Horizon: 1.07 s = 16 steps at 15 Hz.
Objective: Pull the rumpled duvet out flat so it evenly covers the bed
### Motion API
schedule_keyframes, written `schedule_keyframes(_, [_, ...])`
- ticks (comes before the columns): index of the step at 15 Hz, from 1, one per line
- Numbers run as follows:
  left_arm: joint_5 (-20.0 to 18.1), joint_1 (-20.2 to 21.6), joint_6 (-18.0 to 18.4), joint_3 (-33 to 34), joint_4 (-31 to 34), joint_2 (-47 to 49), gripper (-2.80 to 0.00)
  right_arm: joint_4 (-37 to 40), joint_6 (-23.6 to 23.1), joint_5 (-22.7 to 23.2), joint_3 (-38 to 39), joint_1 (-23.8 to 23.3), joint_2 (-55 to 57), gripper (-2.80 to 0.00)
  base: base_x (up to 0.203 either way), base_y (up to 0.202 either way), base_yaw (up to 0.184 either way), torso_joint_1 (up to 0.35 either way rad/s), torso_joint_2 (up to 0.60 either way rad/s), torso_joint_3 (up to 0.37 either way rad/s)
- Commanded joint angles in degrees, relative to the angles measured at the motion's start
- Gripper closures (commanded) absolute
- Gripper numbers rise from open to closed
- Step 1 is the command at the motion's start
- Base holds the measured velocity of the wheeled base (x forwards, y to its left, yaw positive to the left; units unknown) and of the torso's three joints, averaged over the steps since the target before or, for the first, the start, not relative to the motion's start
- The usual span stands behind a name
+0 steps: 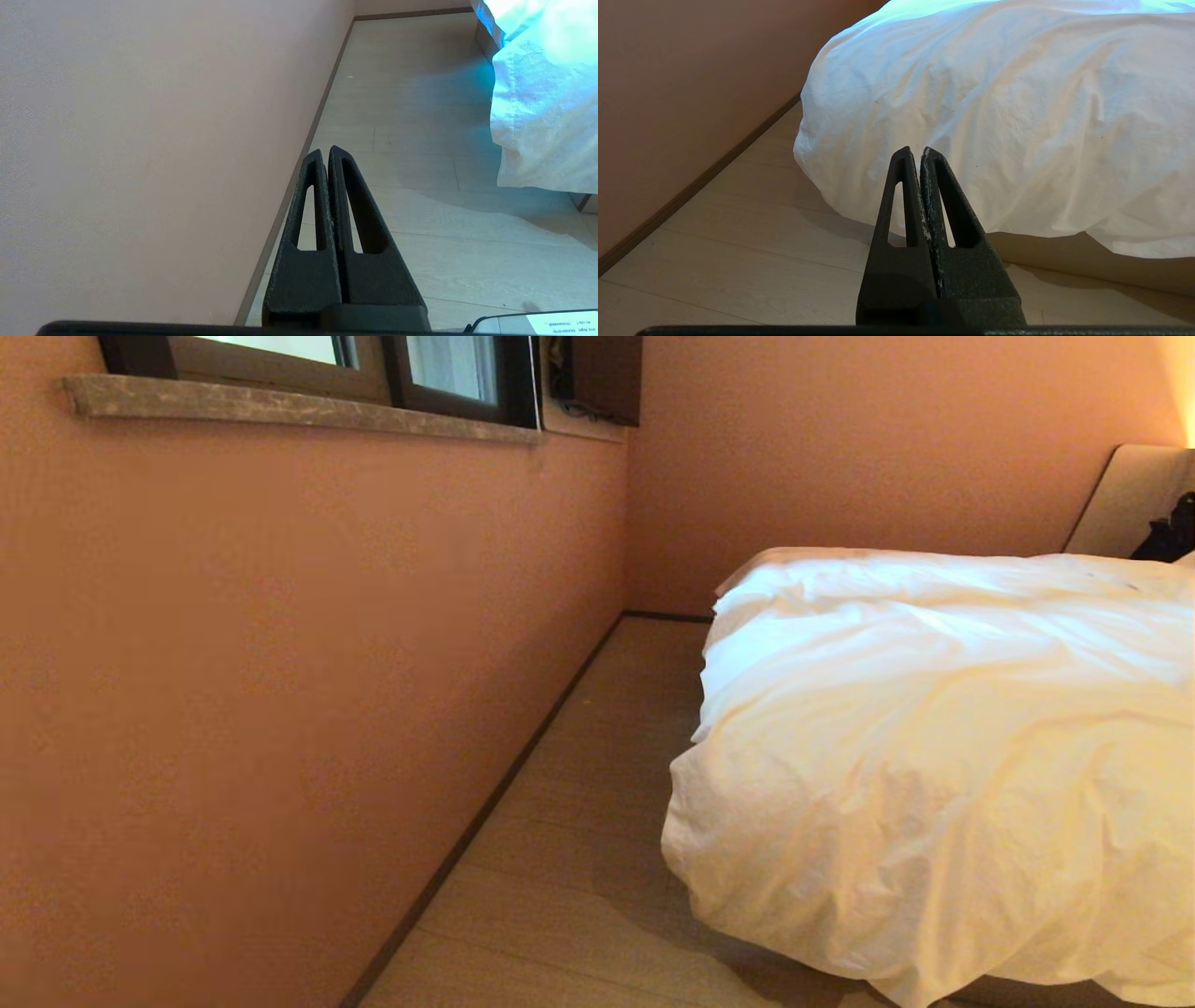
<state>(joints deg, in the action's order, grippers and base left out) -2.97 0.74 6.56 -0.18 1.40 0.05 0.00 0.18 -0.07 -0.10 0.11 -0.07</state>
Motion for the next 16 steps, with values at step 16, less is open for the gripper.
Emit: schedule_keyframes(16, [-0.01,0.05,0.03,0.01,0.01,-0.05,0.00,0.07,-0.01,-0.10,0.01,-0.02,0.07,0.00,0.000,0.000,0.000,0.000,0.00,0.000])
